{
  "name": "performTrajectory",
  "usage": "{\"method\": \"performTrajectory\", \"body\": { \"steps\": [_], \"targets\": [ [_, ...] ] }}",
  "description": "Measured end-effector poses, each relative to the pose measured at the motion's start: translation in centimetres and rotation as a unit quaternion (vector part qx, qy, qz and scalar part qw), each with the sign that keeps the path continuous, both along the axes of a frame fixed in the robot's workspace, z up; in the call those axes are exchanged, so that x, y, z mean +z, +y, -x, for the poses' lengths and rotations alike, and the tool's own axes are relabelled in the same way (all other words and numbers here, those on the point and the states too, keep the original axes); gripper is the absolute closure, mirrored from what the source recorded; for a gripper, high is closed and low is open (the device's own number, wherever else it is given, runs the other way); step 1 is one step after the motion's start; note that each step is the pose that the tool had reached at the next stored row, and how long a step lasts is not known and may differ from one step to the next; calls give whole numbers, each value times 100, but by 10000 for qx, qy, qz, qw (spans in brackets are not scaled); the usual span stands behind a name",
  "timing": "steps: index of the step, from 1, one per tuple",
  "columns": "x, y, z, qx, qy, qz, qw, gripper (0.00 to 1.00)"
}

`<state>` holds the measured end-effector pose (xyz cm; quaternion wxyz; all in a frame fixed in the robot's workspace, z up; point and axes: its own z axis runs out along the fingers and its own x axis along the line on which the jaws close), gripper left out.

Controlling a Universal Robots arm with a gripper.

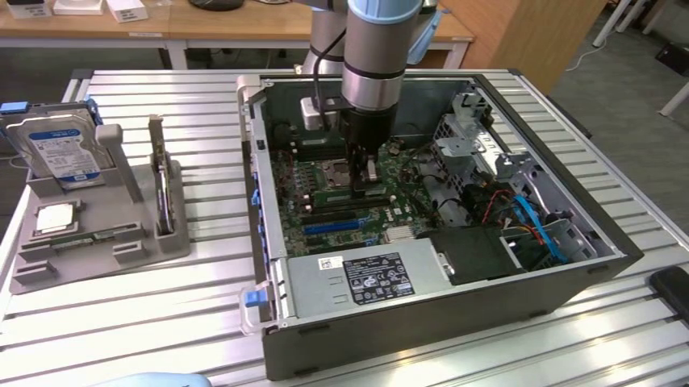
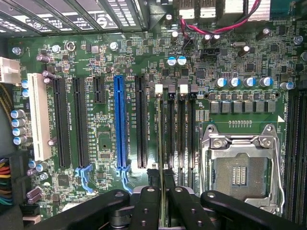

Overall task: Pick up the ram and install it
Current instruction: 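Insert the ram into the slot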

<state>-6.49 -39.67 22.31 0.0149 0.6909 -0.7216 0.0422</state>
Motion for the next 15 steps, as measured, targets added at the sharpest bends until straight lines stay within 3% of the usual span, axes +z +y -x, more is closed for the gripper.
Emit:
{"method": "performTrajectory", "body": {
  "steps": [15],
  "targets": [
    [-36,2,0,0,0,4,10000,86]
  ]
}}
